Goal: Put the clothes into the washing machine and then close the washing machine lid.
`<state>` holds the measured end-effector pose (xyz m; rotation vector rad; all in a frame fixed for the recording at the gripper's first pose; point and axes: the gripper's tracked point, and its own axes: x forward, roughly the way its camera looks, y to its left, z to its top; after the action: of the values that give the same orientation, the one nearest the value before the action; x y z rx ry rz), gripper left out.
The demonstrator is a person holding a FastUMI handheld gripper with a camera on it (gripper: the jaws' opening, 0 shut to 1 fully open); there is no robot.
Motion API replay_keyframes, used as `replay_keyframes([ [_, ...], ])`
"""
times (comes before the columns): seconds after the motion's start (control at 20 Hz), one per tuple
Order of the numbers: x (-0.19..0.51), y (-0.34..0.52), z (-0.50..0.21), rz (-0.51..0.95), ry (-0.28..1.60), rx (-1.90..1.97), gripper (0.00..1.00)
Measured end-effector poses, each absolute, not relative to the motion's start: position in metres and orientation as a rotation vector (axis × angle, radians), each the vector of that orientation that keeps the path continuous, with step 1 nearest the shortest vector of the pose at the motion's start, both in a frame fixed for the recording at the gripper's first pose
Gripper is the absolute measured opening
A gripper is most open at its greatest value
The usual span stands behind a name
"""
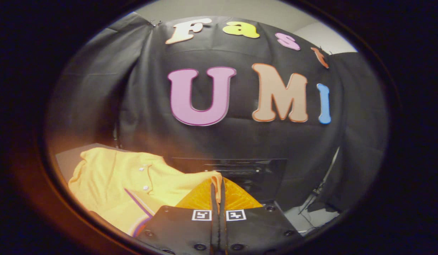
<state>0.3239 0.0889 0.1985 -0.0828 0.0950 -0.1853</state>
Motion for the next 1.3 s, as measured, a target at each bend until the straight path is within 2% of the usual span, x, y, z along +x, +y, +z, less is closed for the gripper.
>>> replay_keyframes([
  [0.25,0.330,0.047,0.172,-0.281,0.136,-0.075,0.01],
  [0.3,0.330,0.041,0.161,-0.284,0.152,-0.070,0.07],
  [0.6,0.326,0.040,0.106,-0.270,0.242,-0.040,0.07],
  [1.3,0.329,0.044,0.134,-0.234,0.196,-0.007,0.07],
])
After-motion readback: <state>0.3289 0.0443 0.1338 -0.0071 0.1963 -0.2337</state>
